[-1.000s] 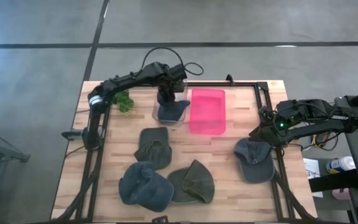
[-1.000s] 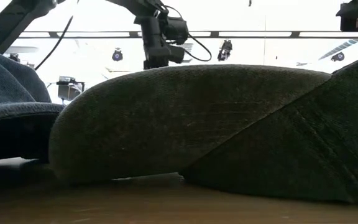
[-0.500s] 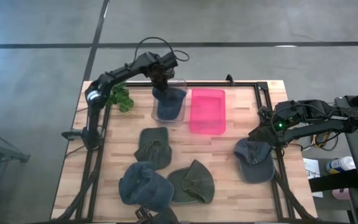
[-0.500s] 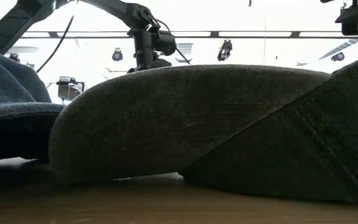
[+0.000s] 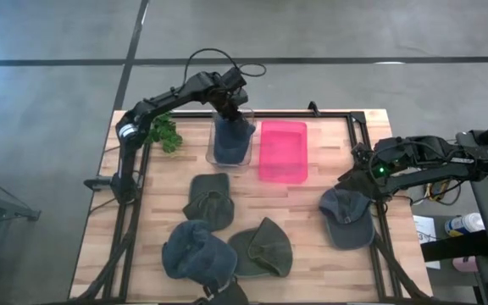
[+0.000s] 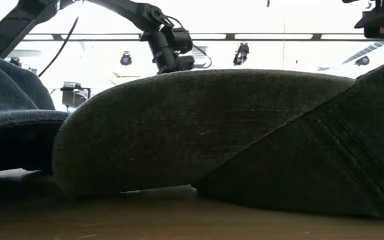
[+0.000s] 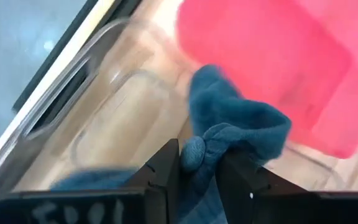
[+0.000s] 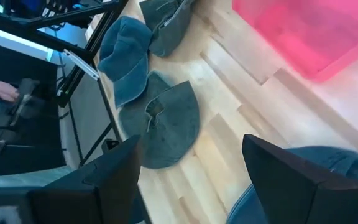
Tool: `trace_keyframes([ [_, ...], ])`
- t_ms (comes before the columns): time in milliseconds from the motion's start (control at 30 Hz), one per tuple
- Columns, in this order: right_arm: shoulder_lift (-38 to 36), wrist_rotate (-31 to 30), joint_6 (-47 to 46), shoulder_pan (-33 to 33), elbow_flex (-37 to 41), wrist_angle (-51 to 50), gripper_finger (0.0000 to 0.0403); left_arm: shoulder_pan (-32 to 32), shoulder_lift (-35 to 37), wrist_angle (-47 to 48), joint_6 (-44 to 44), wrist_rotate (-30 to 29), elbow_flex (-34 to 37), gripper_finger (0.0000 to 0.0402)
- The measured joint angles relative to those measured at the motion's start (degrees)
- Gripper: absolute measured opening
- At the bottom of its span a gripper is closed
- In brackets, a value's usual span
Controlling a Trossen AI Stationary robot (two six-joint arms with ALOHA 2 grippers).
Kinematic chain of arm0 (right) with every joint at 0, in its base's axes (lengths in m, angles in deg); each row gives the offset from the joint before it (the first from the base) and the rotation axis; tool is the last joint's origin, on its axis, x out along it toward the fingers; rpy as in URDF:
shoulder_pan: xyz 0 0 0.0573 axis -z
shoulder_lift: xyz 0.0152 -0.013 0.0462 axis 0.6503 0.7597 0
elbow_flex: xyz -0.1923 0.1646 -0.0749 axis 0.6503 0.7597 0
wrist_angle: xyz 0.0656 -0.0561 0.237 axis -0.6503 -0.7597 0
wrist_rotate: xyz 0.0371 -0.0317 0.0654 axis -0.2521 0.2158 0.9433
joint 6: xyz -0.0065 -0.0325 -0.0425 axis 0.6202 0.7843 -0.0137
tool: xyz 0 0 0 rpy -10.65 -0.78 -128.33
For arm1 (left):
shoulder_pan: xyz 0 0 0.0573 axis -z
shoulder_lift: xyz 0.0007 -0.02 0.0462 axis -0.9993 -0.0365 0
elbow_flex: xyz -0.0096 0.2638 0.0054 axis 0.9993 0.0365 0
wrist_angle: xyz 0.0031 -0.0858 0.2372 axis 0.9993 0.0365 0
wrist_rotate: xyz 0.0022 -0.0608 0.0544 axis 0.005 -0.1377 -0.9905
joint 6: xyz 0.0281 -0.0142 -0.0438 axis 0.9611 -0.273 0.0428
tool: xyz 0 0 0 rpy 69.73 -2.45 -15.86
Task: Pick & Place hat
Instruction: Put the middle blue cap into the transparent bin
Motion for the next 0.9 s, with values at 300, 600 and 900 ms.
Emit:
trace_keyframes([
  [300,9.55,-2.17,11.14,0.0,6.52,9.85,0.0263,0.2,0.28,8.78,8.62,-2.62,-0.65,0.0093],
  [600,25.82,-4.32,28.95,6.03,4.71,30.68,0.0244,0.54,1.49,10.83,11.69,-7.22,-0.98,0.0093],
  [900,38.76,-4.06,39.67,17.1,-3.55,30.63,0.0211,0.82,4.41,5.39,16.24,-8.89,-1.01,0.0093],
])
